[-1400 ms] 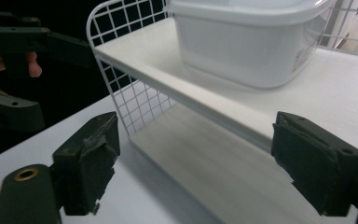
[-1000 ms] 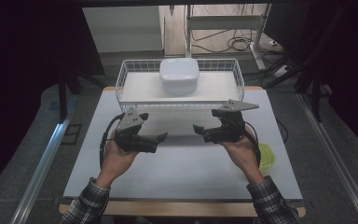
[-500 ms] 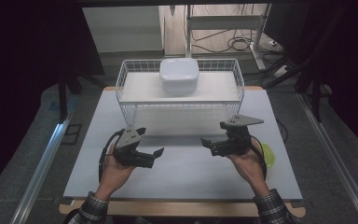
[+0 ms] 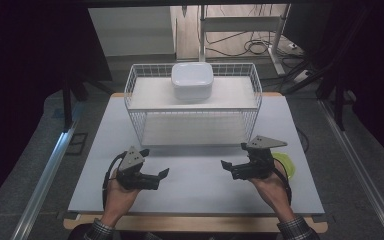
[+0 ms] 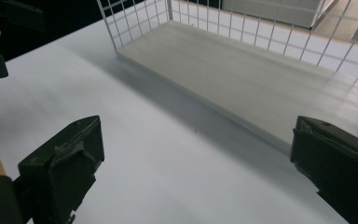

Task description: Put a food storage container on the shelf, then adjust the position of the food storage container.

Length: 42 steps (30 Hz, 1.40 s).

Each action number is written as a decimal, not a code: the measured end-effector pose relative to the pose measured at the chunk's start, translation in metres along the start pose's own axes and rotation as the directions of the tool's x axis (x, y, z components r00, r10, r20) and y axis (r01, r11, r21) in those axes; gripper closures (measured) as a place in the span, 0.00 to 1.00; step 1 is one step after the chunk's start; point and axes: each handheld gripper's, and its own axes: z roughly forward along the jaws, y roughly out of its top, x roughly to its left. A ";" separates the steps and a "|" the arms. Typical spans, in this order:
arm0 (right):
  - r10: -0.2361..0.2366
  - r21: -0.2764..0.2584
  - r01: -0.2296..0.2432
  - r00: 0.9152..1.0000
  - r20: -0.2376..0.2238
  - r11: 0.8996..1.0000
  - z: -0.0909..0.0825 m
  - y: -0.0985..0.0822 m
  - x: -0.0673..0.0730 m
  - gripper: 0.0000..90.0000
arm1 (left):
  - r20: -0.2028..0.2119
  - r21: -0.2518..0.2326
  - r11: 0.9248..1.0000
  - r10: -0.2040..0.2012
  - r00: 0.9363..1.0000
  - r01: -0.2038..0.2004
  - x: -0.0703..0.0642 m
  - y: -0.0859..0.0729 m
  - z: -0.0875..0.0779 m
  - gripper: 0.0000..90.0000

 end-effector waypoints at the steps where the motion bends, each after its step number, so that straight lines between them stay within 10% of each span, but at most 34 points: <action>1: 0.001 0.006 -0.001 1.000 0.005 1.000 0.000 -0.002 0.000 0.04 | -0.005 0.004 1.000 0.000 1.000 0.000 0.000 -0.004 0.000 0.07; 21: 0.038 0.096 -0.045 0.996 0.081 0.994 -0.006 -0.034 0.000 0.07 | -0.046 0.096 0.995 0.036 0.998 -0.031 -0.011 -0.041 -0.005 0.07; 34: 0.043 0.091 -0.058 0.986 0.160 0.994 -0.033 -0.036 -0.019 0.60 | -0.048 0.107 0.994 0.044 0.998 -0.039 -0.012 -0.042 -0.004 0.07; 42: 0.072 0.096 -0.104 0.955 0.288 0.990 -0.054 -0.044 -0.044 0.96 | -0.046 0.107 0.994 0.040 0.998 -0.035 -0.011 -0.042 -0.003 0.07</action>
